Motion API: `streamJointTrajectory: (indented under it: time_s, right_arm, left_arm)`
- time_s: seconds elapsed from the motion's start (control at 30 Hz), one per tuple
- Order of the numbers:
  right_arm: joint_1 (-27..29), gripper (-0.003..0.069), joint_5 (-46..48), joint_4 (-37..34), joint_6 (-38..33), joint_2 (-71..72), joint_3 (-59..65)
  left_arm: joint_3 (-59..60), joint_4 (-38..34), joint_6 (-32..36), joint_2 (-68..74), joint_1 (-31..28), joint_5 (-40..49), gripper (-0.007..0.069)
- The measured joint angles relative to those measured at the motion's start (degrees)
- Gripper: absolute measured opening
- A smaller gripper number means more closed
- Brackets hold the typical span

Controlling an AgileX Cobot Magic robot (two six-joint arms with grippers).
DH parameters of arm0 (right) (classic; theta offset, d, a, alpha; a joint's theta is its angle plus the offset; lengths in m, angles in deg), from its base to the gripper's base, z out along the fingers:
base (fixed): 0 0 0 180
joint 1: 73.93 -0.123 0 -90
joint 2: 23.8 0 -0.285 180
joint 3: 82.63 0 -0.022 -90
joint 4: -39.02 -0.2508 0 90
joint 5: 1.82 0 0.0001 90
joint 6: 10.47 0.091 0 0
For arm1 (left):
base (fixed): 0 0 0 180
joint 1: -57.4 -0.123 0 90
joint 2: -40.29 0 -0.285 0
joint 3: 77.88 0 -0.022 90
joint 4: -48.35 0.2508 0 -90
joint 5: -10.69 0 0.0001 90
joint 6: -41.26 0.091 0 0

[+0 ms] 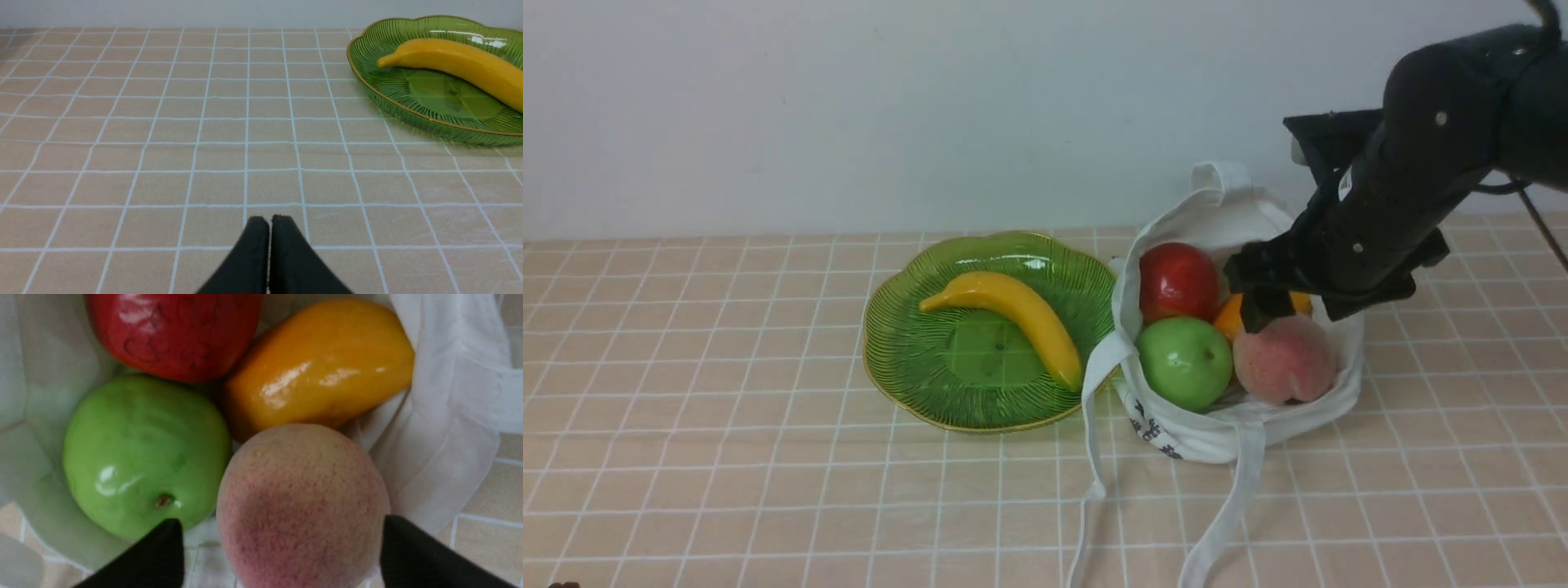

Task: Take the fruit out of the bag on the brown coffee tablecloth and place them on the plate.
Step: 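Reach into the cloth bag and grasp the peach with the right gripper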

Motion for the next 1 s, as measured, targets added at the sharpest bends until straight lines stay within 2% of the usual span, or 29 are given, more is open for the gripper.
streamJointTrajectory:
  time_s: [0.17, 0.37, 0.47, 0.6, 1.0]
  right_arm:
    - [0.0, 0.0688, 0.1, 4.07, 5.8, -2.66, 0.0]
    - [0.0, 0.0682, 0.6, 4.24, 6.94, -5.4, 0.0]
    - [0.0, 0.064, 0.7, 3.58, 6.94, -6.19, -0.01]
    - [0.0, 0.0532, 0.85, 3.2, 6.94, -6.61, -0.2]
    - [0.0, 0.0516, 4.48, 3.59, 6.89, -5.86, -2.05]
  left_arm:
    - [0.0, 0.0, 0.0, 0.0, 0.0, 0.0, -0.0008]
    - [0.0, 0.0, 0.0, 0.0, 0.0, 0.0, -0.0008]
    - [0.0, 0.0, 0.0, 0.0, 0.0, 0.0, -0.0008]
    - [0.0, 0.0, 0.0, 0.0, 0.0, 0.0, -0.0008]
    - [0.0, 0.0, 0.0, 0.0, 0.0, 0.0, -0.0008]
